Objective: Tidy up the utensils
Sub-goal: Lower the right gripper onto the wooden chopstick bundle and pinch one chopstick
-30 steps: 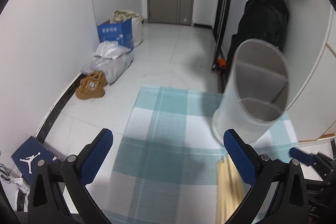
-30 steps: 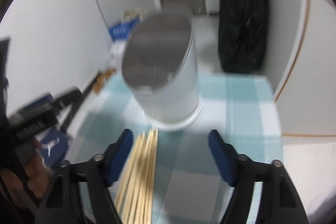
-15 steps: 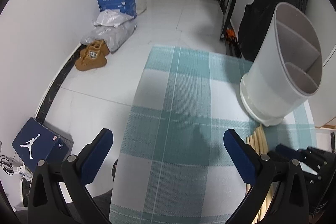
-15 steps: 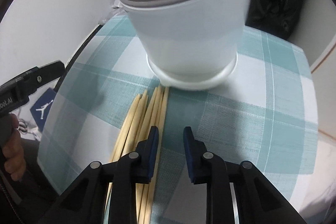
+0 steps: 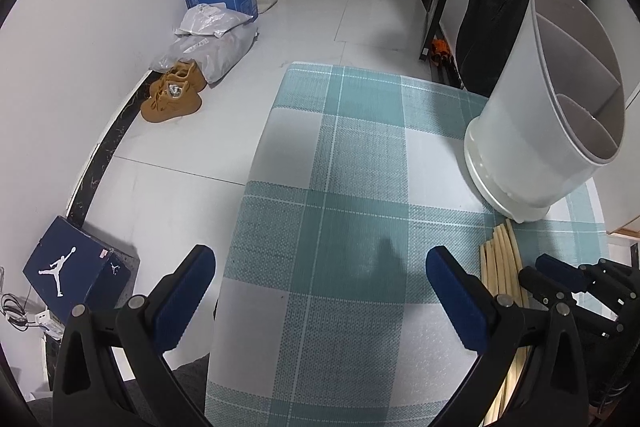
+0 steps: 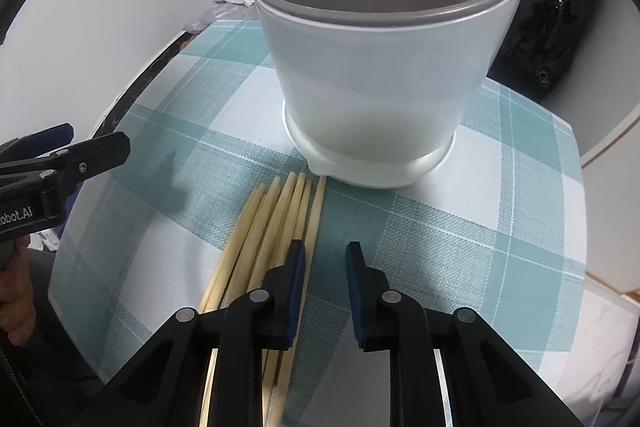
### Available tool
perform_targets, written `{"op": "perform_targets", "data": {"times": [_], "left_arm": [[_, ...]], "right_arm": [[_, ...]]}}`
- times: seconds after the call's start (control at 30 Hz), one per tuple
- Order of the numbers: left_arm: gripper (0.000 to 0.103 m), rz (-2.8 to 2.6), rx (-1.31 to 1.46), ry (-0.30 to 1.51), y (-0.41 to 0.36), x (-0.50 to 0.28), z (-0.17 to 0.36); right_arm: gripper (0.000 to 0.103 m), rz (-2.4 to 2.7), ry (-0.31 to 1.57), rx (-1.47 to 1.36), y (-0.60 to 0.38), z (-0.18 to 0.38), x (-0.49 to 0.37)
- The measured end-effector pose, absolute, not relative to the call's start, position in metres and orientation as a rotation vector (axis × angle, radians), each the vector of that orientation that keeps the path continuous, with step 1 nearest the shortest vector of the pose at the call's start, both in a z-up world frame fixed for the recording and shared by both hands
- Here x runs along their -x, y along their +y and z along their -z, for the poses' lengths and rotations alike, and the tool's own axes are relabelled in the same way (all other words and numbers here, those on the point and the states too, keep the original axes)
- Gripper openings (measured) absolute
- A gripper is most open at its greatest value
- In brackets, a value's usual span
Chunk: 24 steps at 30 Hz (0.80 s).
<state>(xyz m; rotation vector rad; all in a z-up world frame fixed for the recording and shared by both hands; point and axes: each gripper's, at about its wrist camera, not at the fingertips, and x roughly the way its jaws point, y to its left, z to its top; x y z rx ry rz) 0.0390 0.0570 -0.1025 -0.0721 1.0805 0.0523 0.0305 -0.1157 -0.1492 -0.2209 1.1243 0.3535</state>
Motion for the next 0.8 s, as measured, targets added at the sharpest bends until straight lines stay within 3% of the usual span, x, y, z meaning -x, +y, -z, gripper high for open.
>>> {"op": "perform_targets", "data": {"times": [0.4,0.57,0.8], "left_arm": [[0.102,-0.037,0.052,1.098,0.049,-0.043,0.104],[0.102,-0.046,0.045,1.093,0.052,-0.042,0.102],[0.102,-0.039,0.049,1.080,0.050,-0.035,0.098]], "right_arm": [[0.019,-0.333,1.123,0.327,-0.115,0.146,-0.027],[0.012,-0.319,1.158,0.290,-0.132,0.148,-0.022],[0.012,-0.387,1.123,0.229,-0.133,0.133,-0.013]]}}
